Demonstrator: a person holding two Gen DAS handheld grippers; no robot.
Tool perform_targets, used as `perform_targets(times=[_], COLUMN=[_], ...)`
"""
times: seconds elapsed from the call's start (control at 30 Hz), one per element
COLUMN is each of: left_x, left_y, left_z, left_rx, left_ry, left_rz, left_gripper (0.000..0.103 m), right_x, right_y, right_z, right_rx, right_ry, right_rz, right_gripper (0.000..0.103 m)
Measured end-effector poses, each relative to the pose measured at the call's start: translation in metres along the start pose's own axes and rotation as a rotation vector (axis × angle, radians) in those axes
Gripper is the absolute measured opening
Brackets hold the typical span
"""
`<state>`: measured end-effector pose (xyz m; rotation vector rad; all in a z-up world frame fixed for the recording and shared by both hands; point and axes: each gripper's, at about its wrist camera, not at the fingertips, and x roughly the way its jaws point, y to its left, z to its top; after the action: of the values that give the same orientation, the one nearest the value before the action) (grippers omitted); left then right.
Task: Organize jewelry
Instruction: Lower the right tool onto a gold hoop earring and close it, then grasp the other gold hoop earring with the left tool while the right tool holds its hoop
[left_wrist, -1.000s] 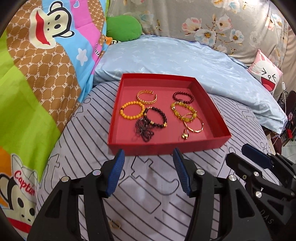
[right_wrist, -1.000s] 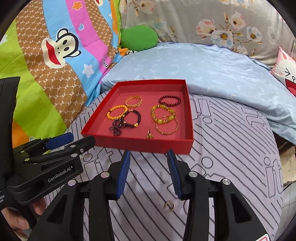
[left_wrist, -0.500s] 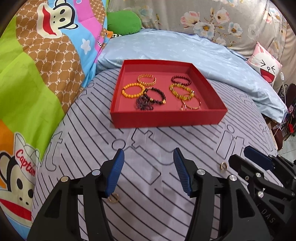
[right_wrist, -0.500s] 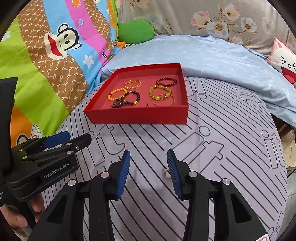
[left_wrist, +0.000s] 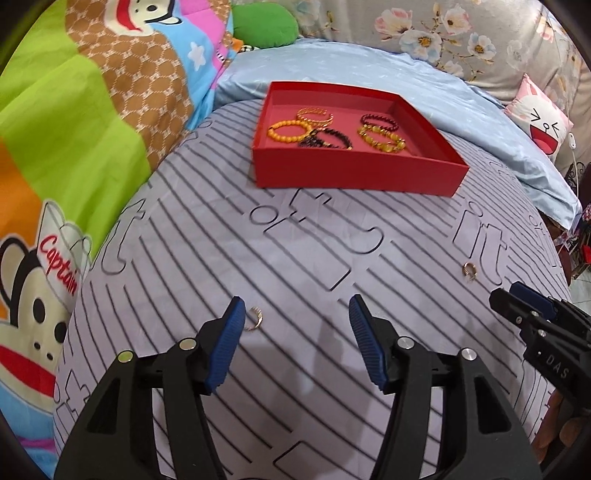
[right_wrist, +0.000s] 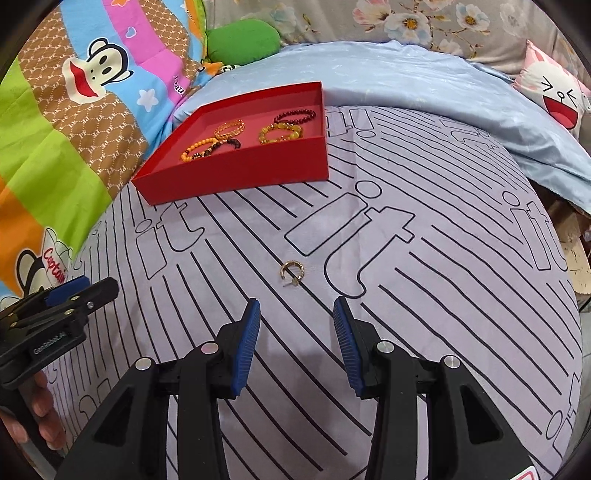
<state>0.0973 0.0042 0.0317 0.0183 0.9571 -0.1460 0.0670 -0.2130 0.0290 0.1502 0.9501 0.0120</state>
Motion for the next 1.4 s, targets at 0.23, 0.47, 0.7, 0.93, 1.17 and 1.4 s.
perform_targets(times=[0.23,0.47,0.7,0.93,1.17,1.4], left_x=[-0.003,-0.002,0.001,0.009,0.012,0.016], left_y=[0.015,0.032,0.042,0.04,0.038,0.036], left_z=[-0.015,-0.019,-0.016,-0.017,-0.017,-0.019], left_rx=[-0.025,-0.069,-0.096,-0.09,-0.088,-0.085], left_ry=[0.004,0.016,0.022,0.04,0.046,0.055], left_rz=[0.021,0.038,0.051,0.051,0.052,0.048], left_gripper=[0.057,0.057,0.057,0.057,0.057,0.057], right_x=[0.01,0.023,0.036,0.039,0.038,0.036], right_y=[0.004,0.018,0.023,0.025,0.019,0.014], right_z=[0.001,0.007,0.013,0.014,0.014,0.011], right_rx=[-0.012,-0.047,-0.067,-0.091,-0.087,-0.082], right_ry=[0.006,0.009,0.015,0.002,-0.003,-0.002], right_rz=[0.001,0.004,-0.008,-0.03,-0.045,-0.039], right_gripper=[0.04,0.04,0.04,0.032,0.013,0.011])
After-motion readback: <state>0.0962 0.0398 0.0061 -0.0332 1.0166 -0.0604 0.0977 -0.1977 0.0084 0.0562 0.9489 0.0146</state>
